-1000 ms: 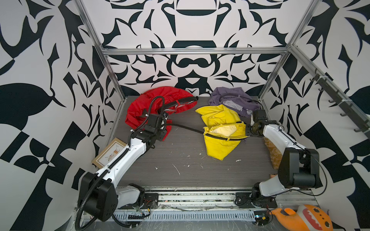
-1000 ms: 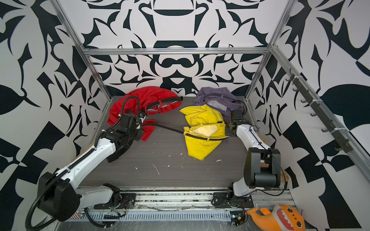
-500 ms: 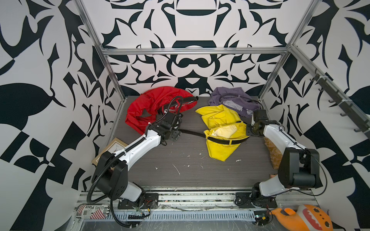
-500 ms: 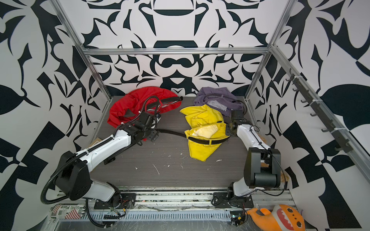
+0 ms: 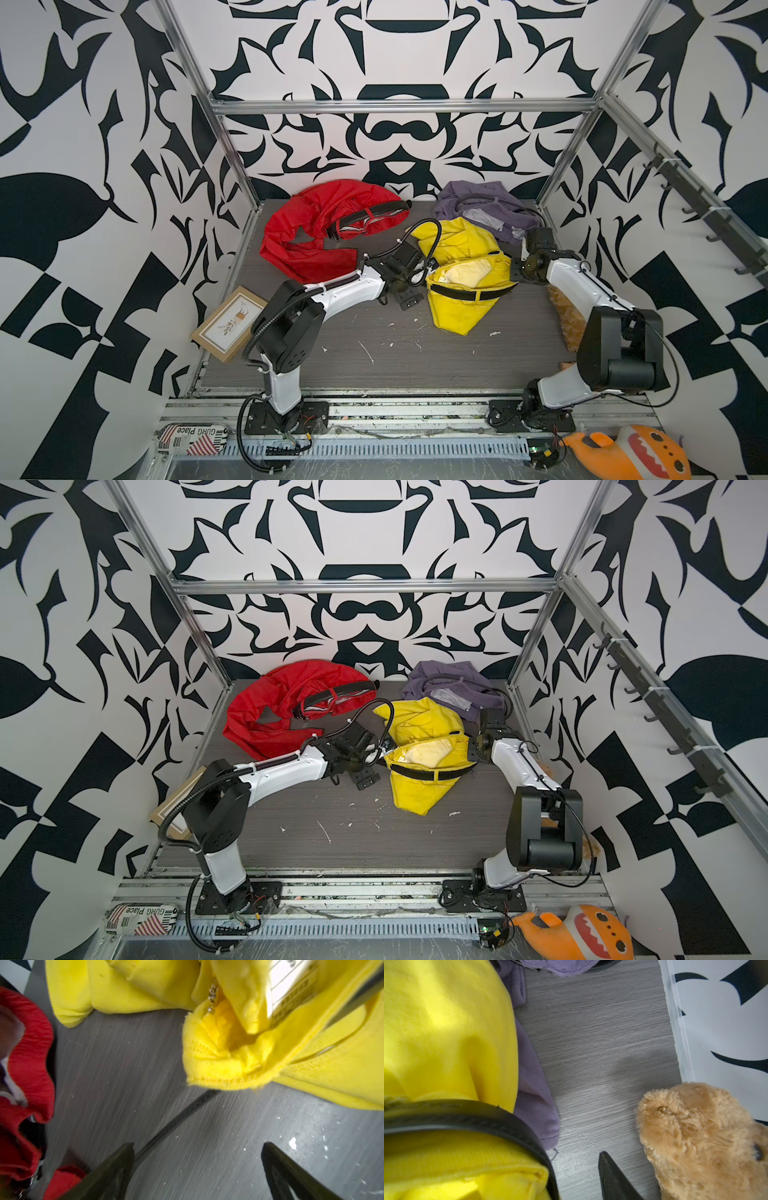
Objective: Remove the belt from the trousers
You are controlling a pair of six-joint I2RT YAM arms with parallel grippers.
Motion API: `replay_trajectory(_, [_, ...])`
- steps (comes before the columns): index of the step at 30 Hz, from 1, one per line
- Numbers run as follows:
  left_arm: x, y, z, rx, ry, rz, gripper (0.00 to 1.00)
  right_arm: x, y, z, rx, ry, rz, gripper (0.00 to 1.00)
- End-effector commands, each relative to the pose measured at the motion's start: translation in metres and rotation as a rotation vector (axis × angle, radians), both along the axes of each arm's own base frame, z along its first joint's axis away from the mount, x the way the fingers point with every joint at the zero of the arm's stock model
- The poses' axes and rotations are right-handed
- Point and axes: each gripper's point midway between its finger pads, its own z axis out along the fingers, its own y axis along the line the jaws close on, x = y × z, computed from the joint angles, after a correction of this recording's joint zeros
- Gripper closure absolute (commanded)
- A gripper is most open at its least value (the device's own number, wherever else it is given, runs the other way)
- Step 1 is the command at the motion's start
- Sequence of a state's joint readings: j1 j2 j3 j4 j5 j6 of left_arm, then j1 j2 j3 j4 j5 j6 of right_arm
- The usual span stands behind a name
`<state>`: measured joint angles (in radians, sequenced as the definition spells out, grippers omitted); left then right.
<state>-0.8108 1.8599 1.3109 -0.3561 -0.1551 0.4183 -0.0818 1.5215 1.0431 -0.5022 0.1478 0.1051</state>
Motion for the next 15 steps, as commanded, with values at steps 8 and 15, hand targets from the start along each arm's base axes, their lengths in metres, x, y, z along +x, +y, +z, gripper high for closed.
replay_trajectory(8, [0.017,-0.03,-0.002,-0.166,0.044,-0.086,0.37,0.006,-0.001,0.011,-0.009,-0.039,-0.006,0.46])
replay_trajectory(15, [0.012,-0.013,-0.006,-0.142,0.032,-0.037,1.0,0.006,-0.002,0.007,-0.014,-0.031,-0.01,0.46])
